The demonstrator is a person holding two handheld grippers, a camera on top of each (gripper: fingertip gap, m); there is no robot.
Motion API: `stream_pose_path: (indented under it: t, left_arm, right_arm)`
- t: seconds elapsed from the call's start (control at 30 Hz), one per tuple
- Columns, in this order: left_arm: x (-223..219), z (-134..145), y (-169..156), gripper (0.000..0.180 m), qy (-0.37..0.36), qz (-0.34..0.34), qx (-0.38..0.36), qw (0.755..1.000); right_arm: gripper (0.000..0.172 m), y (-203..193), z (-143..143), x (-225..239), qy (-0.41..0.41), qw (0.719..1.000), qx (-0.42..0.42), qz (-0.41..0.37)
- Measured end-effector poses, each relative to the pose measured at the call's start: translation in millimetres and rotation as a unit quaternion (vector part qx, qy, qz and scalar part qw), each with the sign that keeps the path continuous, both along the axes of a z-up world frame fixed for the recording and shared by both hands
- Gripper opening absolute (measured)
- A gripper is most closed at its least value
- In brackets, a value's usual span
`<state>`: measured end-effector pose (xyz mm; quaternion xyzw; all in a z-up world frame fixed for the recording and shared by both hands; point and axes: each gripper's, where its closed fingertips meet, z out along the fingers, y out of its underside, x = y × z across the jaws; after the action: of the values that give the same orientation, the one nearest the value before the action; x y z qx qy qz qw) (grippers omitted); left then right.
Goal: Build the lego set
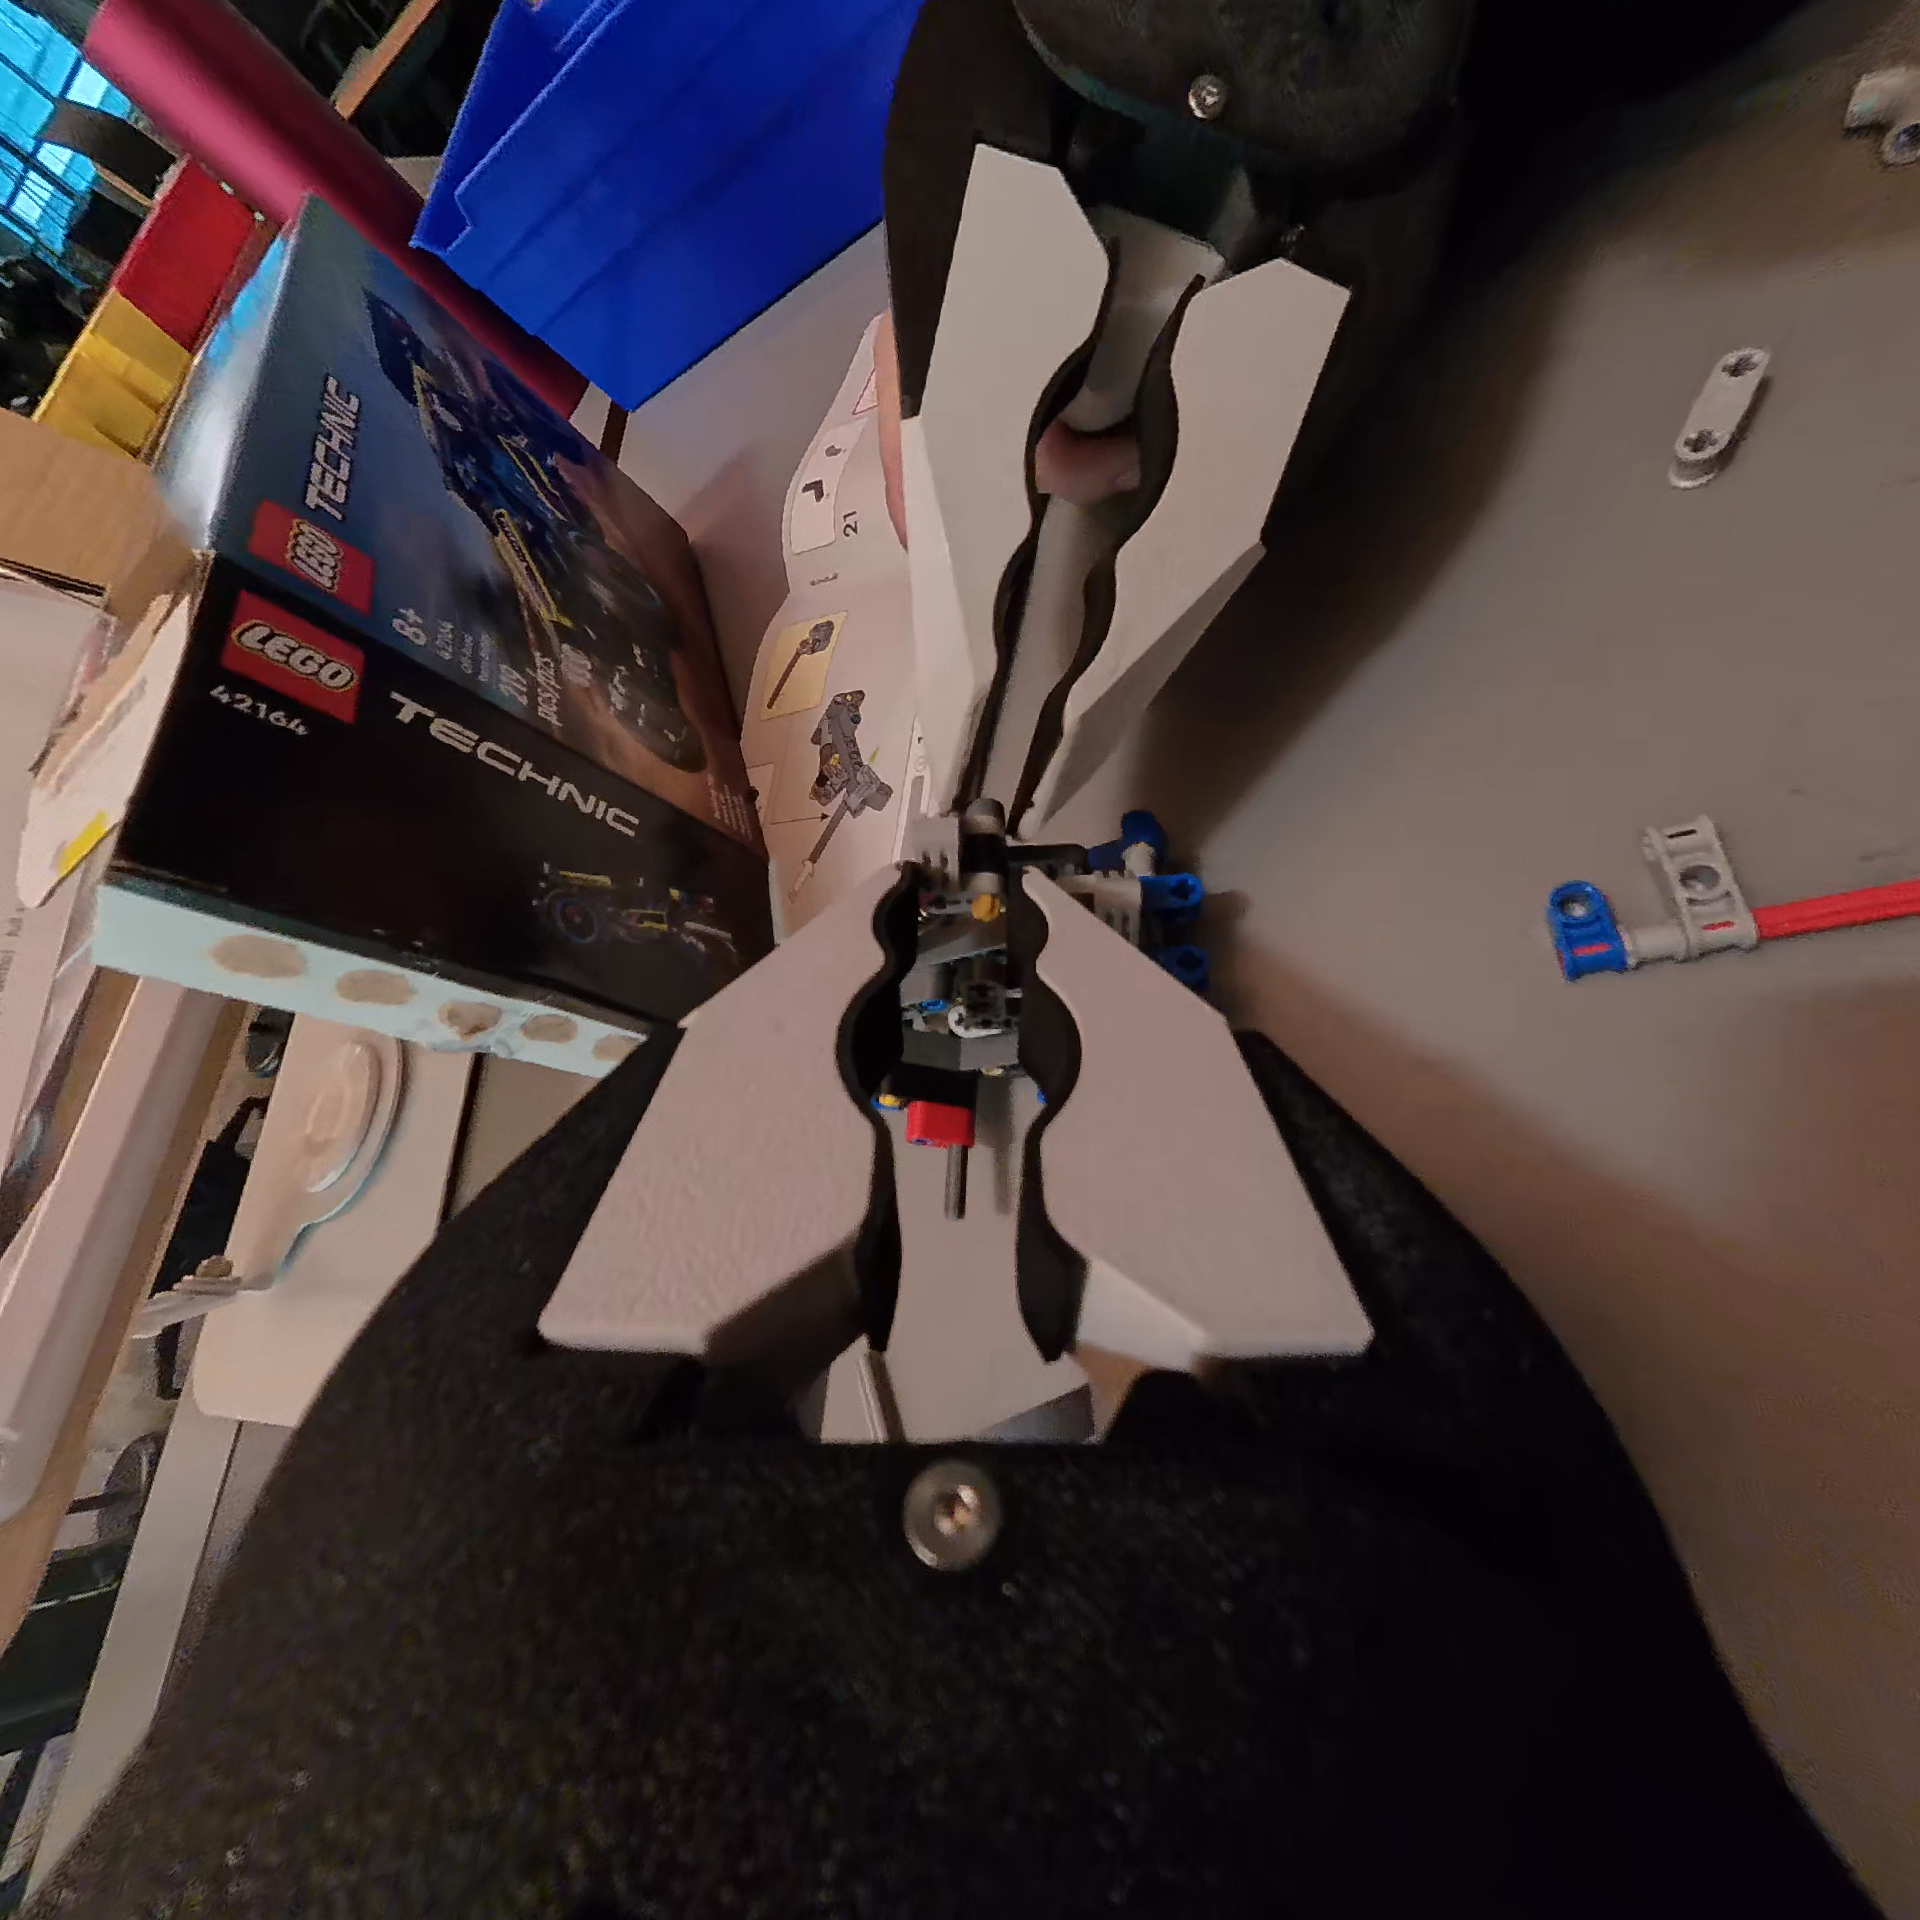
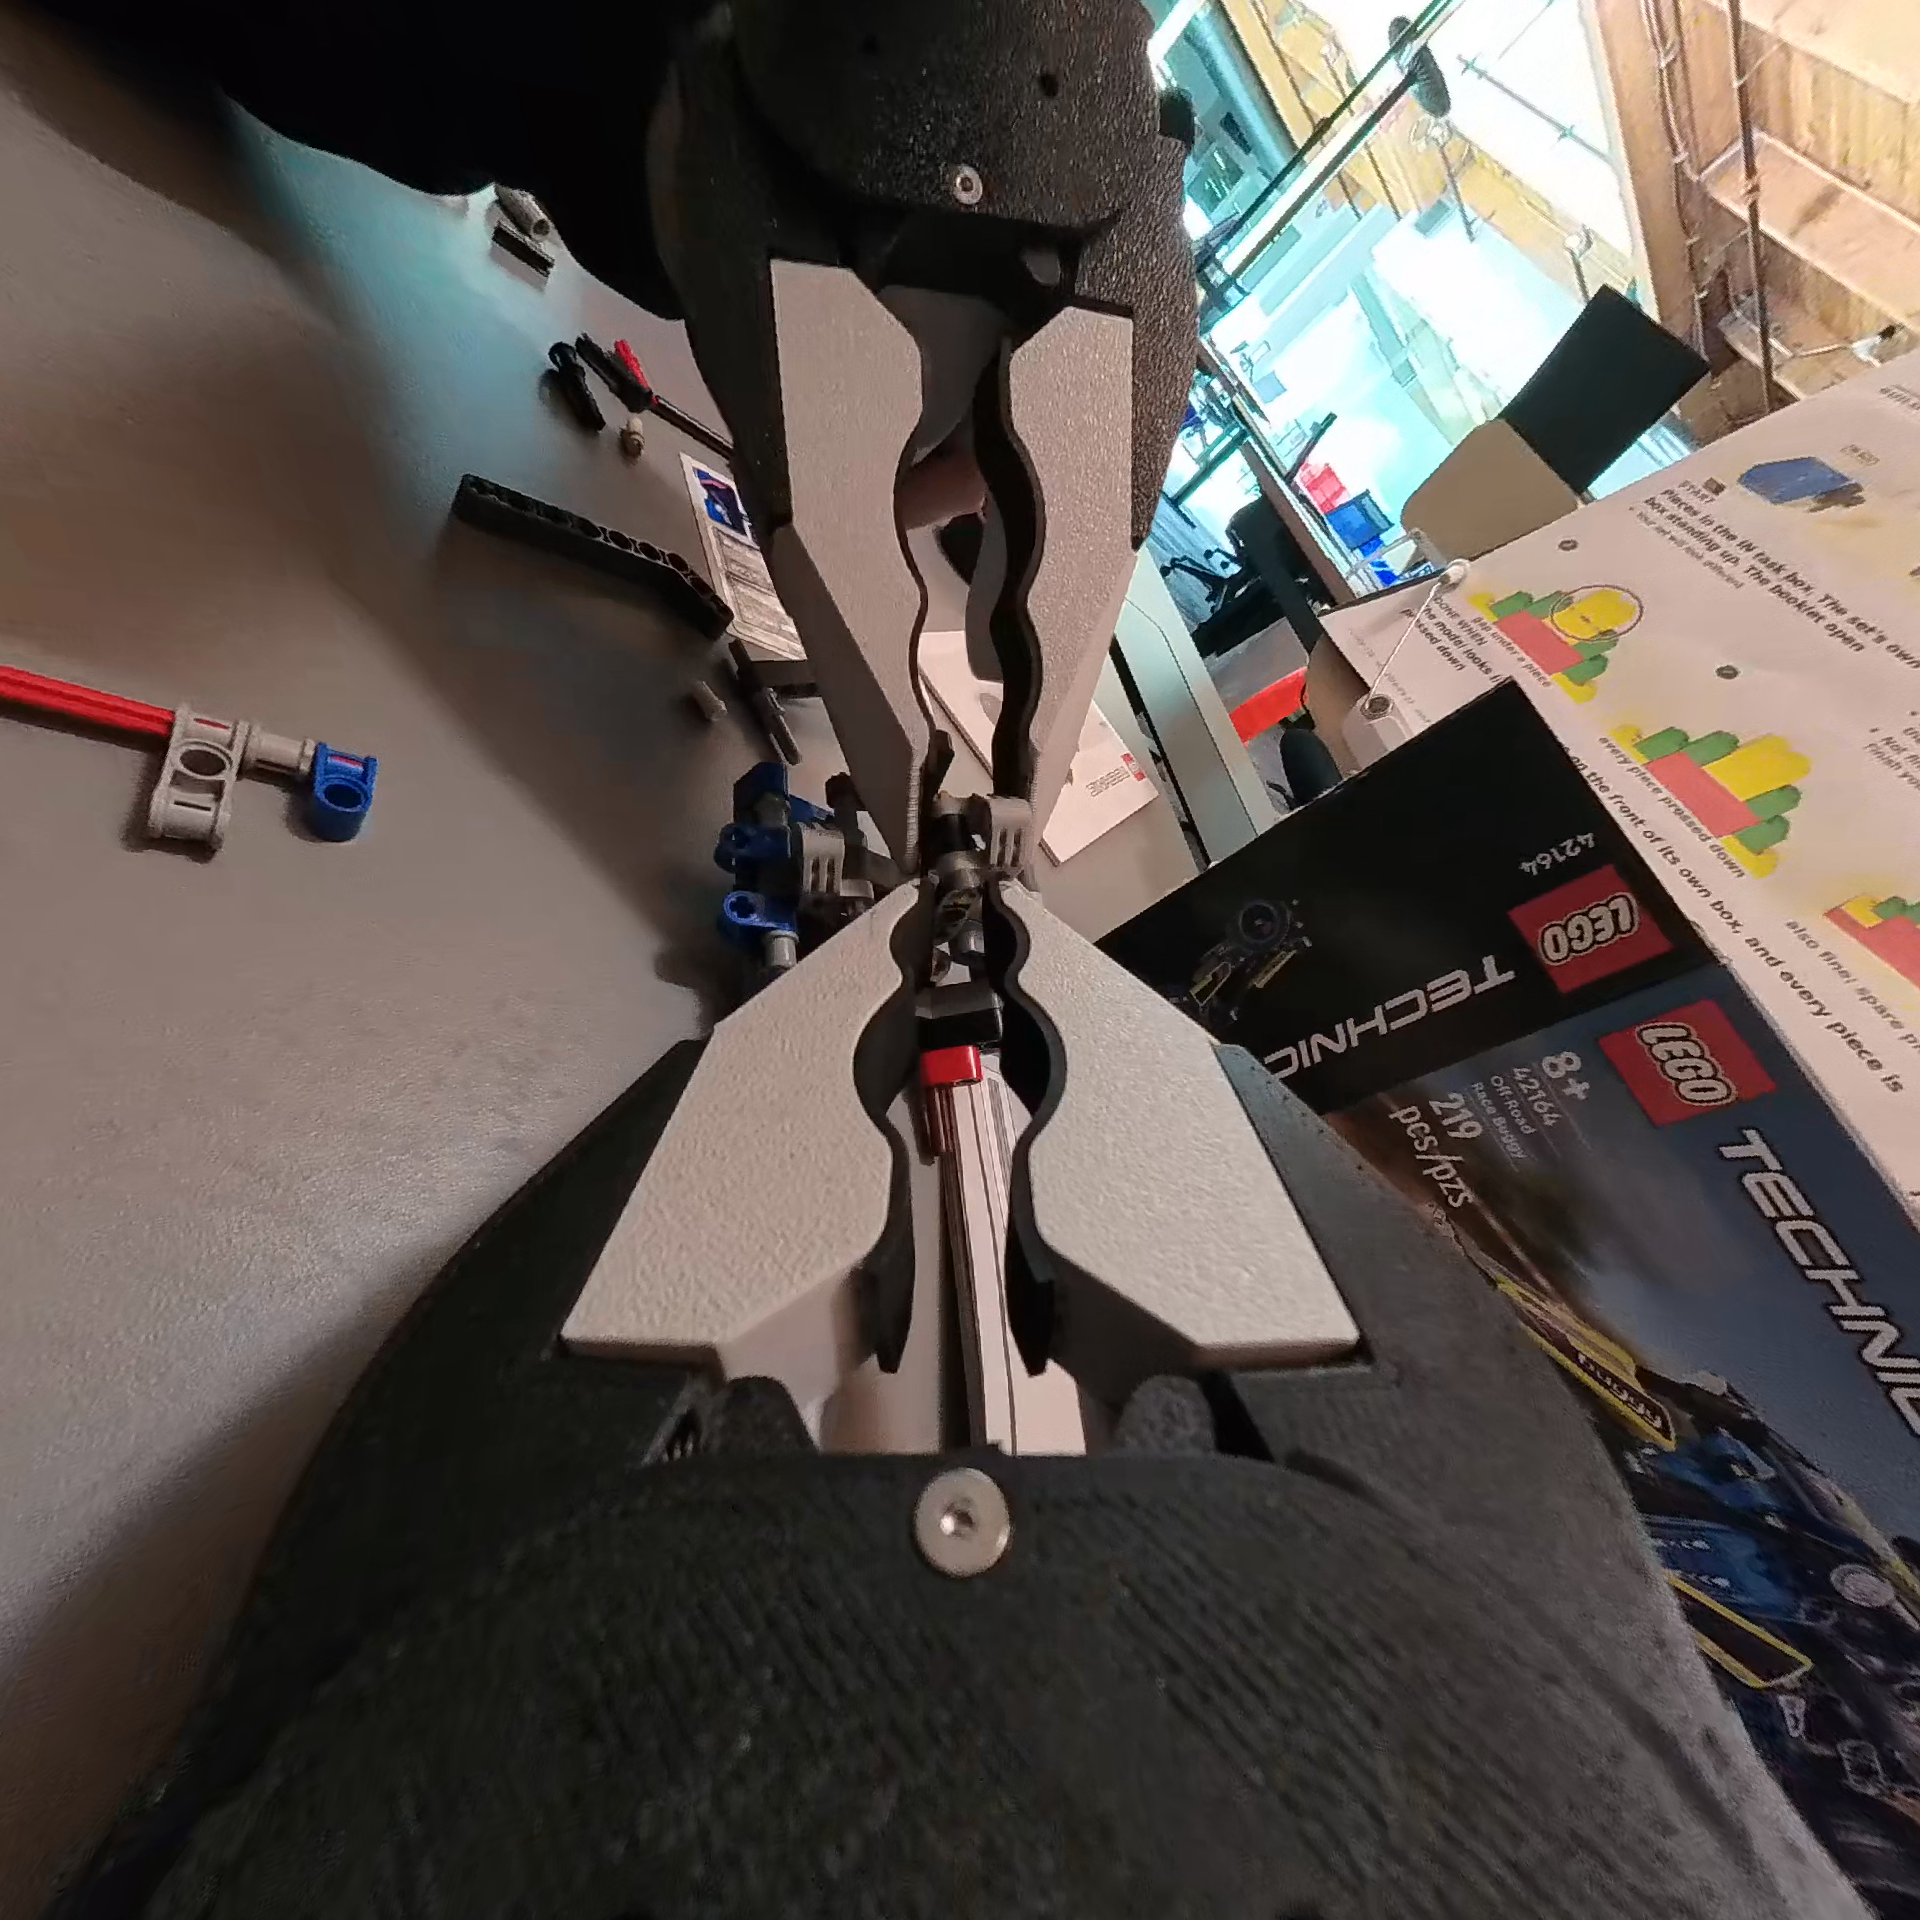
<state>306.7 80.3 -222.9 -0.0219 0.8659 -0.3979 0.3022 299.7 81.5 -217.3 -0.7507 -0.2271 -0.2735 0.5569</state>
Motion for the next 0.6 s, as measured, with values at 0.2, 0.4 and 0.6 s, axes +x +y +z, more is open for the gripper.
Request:
stream_pose_path:
  t: [0.2,0.4,0.6]
  left_arm:
    - [-3,-1,-1,0.012,0.039,-0.005,-0.029,0.999]
    - [-3,10,7,0.026,0.072,0.018,-0.069,0.995]
    - [-5,18,37,0.026,0.07,0.133,-0.077,0.986]
  right_arm:
    - [0.006,0,-1,0,-0.01,1.0,-0.003,0.0]
    - [0.005,0,0,2,0.02,1.0,-0.006,-0.004]
    - [0.005,6,2,-2,0.1,0.995,-0.018,-0.014]
